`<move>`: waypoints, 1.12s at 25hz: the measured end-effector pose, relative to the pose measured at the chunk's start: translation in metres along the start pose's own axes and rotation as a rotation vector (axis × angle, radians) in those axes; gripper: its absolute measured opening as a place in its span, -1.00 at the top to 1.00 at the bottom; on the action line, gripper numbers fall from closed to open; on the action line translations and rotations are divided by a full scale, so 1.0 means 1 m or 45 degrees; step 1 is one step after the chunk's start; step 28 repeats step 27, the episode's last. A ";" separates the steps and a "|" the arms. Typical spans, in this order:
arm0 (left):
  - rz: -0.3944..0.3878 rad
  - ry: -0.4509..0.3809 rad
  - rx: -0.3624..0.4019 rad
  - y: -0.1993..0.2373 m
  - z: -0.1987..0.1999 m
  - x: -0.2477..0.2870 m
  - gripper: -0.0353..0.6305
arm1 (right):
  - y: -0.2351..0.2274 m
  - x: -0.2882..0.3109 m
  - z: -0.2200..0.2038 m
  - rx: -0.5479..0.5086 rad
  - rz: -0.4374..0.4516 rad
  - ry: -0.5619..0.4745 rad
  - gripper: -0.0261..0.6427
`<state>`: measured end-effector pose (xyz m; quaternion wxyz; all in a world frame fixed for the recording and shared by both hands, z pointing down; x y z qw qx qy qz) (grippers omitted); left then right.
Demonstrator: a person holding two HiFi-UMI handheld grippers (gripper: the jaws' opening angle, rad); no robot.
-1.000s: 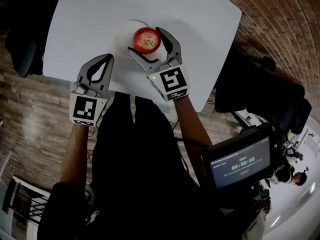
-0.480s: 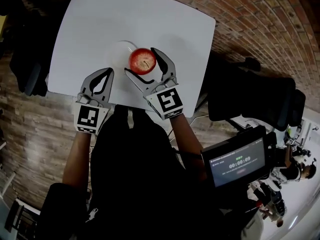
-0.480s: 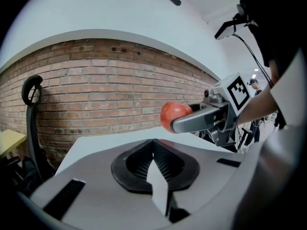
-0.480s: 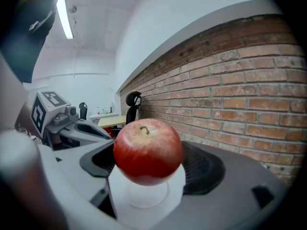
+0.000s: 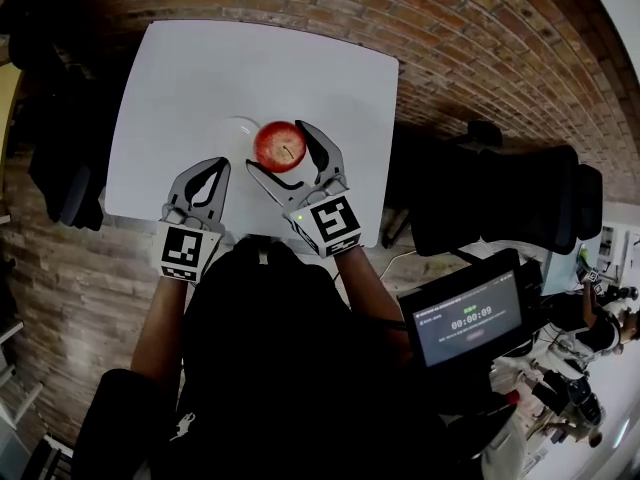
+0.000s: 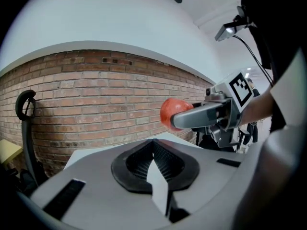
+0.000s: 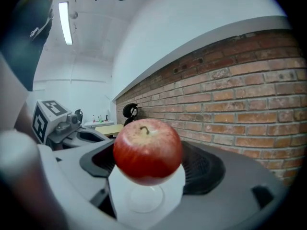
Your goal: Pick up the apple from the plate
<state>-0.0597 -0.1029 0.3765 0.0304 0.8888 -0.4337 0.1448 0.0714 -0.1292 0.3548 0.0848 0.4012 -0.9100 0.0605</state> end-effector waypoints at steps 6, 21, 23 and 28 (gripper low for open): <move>0.018 -0.023 0.040 0.005 0.013 -0.005 0.88 | -0.002 -0.005 0.013 -0.023 -0.017 -0.037 -0.28; 0.055 -0.063 0.050 0.008 0.024 -0.011 0.88 | 0.002 -0.010 0.028 -0.073 -0.006 -0.063 -0.28; 0.059 -0.065 0.048 0.008 0.024 -0.012 0.88 | 0.004 -0.009 0.027 -0.076 -0.001 -0.060 -0.28; 0.064 -0.064 0.045 0.009 0.020 -0.016 0.88 | 0.009 -0.006 0.024 -0.081 0.010 -0.051 -0.28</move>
Point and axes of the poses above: the fingertips, and each gripper's own axes: x forward along the fingers, y to its left, z out of its top, the point moved 5 cm from there along -x, backward along the fingers, and after that the axes turned 1 degree about x, right-handed, at the moved point
